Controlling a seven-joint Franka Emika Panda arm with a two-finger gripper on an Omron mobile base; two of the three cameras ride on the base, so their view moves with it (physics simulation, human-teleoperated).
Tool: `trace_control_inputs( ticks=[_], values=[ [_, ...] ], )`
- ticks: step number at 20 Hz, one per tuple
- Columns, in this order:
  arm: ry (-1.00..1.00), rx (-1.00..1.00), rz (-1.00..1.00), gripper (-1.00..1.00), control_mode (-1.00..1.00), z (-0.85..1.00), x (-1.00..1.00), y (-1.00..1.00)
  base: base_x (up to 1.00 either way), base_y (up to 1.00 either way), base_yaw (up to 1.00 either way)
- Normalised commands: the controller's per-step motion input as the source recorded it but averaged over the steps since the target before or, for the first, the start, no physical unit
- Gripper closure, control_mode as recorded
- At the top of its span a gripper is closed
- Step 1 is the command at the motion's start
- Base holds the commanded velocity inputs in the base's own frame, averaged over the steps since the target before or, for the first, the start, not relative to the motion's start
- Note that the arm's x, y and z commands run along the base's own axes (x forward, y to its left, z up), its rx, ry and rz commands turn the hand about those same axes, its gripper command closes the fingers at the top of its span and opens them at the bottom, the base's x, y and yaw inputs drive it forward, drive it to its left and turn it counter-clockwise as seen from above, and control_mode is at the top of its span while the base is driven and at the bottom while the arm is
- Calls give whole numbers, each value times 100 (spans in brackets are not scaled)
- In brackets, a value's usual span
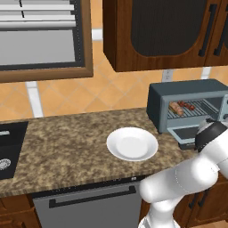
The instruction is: Pick up the kebab skewer and baguette bread, and place them inside the toaster oven. Close the toaster oven door and start by setting the timer.
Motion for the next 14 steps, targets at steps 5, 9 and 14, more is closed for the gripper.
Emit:
trace_control_inputs(
  ticks=[5, 9, 14],
  values=[
    [0, -11, 1, -100, -100, -7, -1, 4, 0, 0, 0],
    [0, -2, 0, -100, -100, 0, 40, 7, 0, 0, 0],
    [-4, 1, 0, -100, -100, 10, 32, 20, 0, 0, 0]
  ],
)
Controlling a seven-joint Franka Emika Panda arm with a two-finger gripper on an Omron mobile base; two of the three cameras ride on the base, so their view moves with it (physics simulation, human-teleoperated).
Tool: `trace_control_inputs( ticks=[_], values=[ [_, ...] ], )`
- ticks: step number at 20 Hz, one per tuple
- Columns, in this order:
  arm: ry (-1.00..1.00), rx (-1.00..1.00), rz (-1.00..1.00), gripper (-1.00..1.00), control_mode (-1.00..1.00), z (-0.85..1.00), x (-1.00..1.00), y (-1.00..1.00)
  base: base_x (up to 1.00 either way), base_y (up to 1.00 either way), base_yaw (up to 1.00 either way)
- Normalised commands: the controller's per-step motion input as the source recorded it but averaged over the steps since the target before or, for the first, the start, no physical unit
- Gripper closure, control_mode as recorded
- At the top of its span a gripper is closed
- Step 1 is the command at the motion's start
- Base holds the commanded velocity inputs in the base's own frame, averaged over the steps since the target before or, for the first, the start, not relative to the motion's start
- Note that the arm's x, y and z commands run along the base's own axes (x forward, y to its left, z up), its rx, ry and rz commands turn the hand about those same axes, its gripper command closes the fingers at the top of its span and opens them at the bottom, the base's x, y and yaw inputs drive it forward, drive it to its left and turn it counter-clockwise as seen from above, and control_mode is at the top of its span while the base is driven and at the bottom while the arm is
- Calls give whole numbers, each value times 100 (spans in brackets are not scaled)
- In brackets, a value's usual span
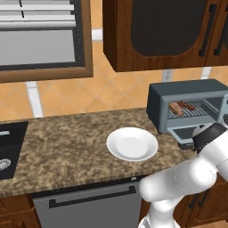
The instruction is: Pick up the kebab skewer and baguette bread, and place them inside the toaster oven. Close the toaster oven door and start by setting the timer.
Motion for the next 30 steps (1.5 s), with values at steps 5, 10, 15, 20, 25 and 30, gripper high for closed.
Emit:
trace_control_inputs(
  ticks=[5, 10, 15, 20, 25, 30],
  values=[
    [-18, 1, 0, -100, -100, 47, 55, 23, 0, 0, 0],
    [-21, 5, 0, -100, -100, 80, 88, 29, 0, 0, 0],
    [-14, 1, 0, -100, -100, 91, 100, 40, 0, 0, 0],
    [-12, 0, 0, -100, -100, 93, 100, 33, 0, 0, 0],
    [-1, 0, 0, -100, -100, 100, 100, 20, 0, 0, 0],
    [9, 0, 1, -100, -100, 83, 83, 10, 0, 0, 0]
  ],
)
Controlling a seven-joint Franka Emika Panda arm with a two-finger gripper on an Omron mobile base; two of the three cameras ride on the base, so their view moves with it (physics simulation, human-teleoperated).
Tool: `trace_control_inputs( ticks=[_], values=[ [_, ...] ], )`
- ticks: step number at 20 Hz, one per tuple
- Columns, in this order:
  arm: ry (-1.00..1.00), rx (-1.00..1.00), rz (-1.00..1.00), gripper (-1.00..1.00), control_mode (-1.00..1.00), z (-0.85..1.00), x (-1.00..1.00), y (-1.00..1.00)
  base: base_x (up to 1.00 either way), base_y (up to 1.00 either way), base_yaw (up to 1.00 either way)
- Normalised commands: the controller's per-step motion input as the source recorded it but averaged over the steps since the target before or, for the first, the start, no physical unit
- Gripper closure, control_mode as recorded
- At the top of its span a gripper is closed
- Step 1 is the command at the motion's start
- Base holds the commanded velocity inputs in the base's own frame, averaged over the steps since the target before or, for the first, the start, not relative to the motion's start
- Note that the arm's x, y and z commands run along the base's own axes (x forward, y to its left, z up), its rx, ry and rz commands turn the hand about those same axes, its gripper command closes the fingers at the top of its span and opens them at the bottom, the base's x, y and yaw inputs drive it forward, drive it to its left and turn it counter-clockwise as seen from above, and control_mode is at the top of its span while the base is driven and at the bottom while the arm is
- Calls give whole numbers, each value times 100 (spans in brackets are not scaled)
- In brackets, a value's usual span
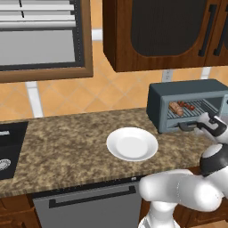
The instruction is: Pick up the kebab skewer and baguette bread, and place them inside the toaster oven. Close the toaster oven door and start by setting the timer.
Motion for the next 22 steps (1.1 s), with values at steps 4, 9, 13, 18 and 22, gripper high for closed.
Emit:
trace_control_inputs(
  ticks=[4, 9, 13, 18, 22],
  values=[
    [9, 0, 3, -100, -100, 38, 76, 1, 0, 0, 0],
    [0, 0, 3, -100, -100, 31, 92, 7, 0, 0, 0],
    [0, 0, 4, -100, -100, 16, 82, 8, 0, 0, 0],
    [0, 0, 2, -100, -100, 8, 67, 14, 0, 0, 0],
    [0, 0, 0, -100, -100, 0, 59, 24, 0, 0, 0]
  ],
)
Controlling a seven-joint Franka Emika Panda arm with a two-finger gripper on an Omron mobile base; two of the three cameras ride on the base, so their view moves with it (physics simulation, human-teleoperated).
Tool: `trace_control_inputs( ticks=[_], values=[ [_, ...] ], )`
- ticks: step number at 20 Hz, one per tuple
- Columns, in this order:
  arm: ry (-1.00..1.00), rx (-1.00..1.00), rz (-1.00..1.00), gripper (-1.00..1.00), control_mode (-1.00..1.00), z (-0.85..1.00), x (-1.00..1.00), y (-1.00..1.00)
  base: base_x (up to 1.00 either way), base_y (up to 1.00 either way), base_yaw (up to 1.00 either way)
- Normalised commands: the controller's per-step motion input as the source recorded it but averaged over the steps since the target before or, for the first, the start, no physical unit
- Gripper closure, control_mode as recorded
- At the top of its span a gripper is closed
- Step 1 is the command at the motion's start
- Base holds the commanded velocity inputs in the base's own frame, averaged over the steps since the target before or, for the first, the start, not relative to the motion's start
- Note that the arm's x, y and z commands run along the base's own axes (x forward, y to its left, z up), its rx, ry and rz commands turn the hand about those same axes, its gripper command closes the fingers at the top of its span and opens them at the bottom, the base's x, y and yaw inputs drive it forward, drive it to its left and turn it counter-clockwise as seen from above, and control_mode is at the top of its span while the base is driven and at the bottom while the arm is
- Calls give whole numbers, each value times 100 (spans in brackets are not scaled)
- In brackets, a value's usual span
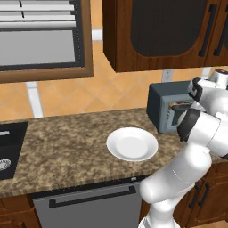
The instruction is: Pick up the kebab skewer and baguette bread, and place them inside the toaster oven. Close the toaster oven door and start by setting the timer.
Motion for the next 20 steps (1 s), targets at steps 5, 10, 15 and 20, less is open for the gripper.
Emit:
trace_control_inputs(
  ticks=[5, 10, 15, 20],
  values=[
    [0, 0, 0, -100, -100, 0, 55, 29, 0, 0, 0],
    [0, 0, -10, -100, -100, 0, 63, 39, 0, 0, 0],
    [0, 0, -16, -100, -100, -1, 26, 40, 0, 0, 0],
    [0, 0, -25, -100, -100, -5, 6, 44, 0, 0, 0]
  ],
)
